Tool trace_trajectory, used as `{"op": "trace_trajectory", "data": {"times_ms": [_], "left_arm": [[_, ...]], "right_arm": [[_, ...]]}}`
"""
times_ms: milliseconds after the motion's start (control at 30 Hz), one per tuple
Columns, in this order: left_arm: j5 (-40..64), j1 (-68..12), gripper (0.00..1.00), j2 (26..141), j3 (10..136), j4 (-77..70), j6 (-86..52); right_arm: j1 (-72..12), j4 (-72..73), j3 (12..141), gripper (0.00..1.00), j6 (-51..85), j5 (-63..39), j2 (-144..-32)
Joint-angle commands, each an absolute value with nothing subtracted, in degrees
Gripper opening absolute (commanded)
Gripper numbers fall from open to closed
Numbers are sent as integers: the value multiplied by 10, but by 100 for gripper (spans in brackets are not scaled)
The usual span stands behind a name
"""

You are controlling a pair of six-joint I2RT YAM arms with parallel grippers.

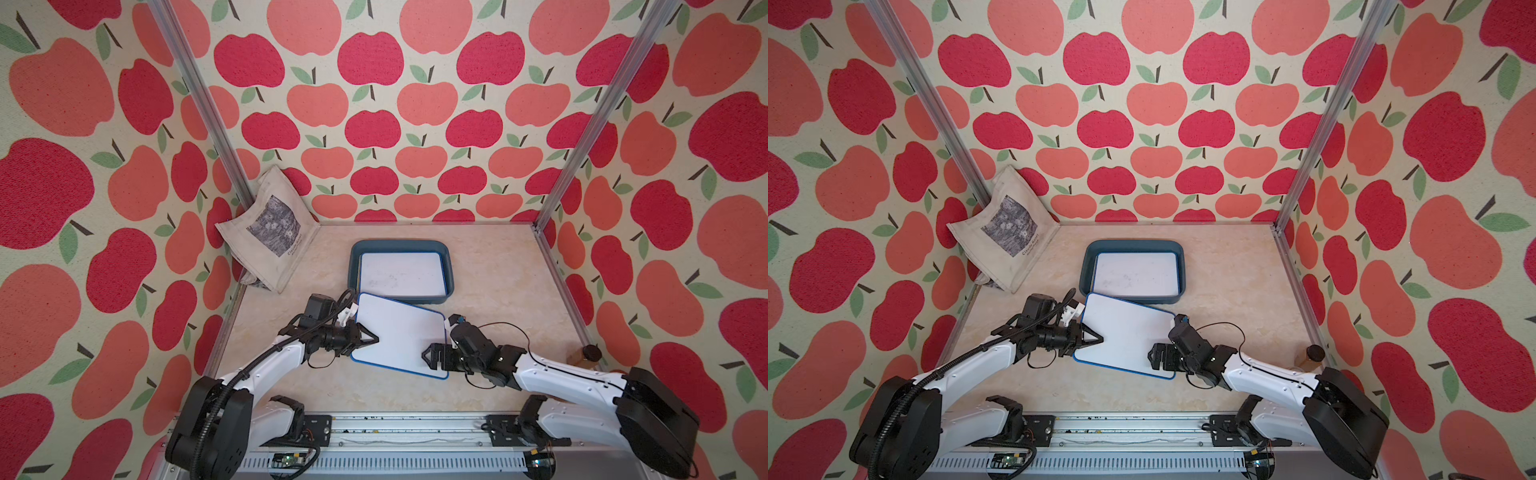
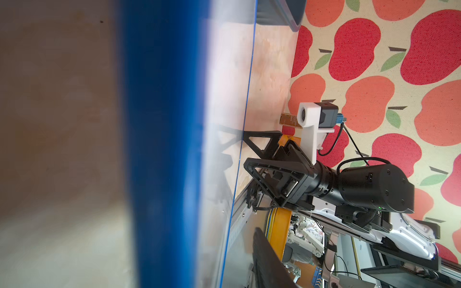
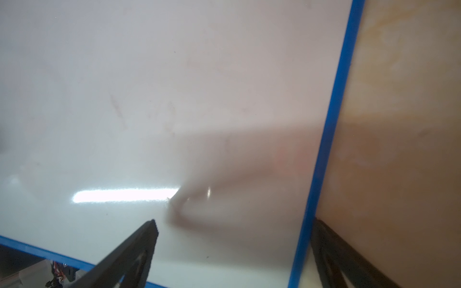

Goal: Put the whiteboard into the storage box
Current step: Pick up the whiteboard at the center of the board.

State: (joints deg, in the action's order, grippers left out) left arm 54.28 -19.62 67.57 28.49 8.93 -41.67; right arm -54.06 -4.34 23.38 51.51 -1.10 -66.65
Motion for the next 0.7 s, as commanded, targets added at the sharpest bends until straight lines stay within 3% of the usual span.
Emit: {"op": "trace_trajectory", "data": {"times_ms": [0,400,667], "left_arm": [[582,-210,38,667,303,128,-407],[562,-198,40,660,353,256,-358],[562,-189,36,668,365,283,-344]], "right_arm": [[-546,-94,205,99,532,-117,-694],[-525,-102,196,99,526,-111,-666],[-519,-91,199,99,523,-117,-674]]}}
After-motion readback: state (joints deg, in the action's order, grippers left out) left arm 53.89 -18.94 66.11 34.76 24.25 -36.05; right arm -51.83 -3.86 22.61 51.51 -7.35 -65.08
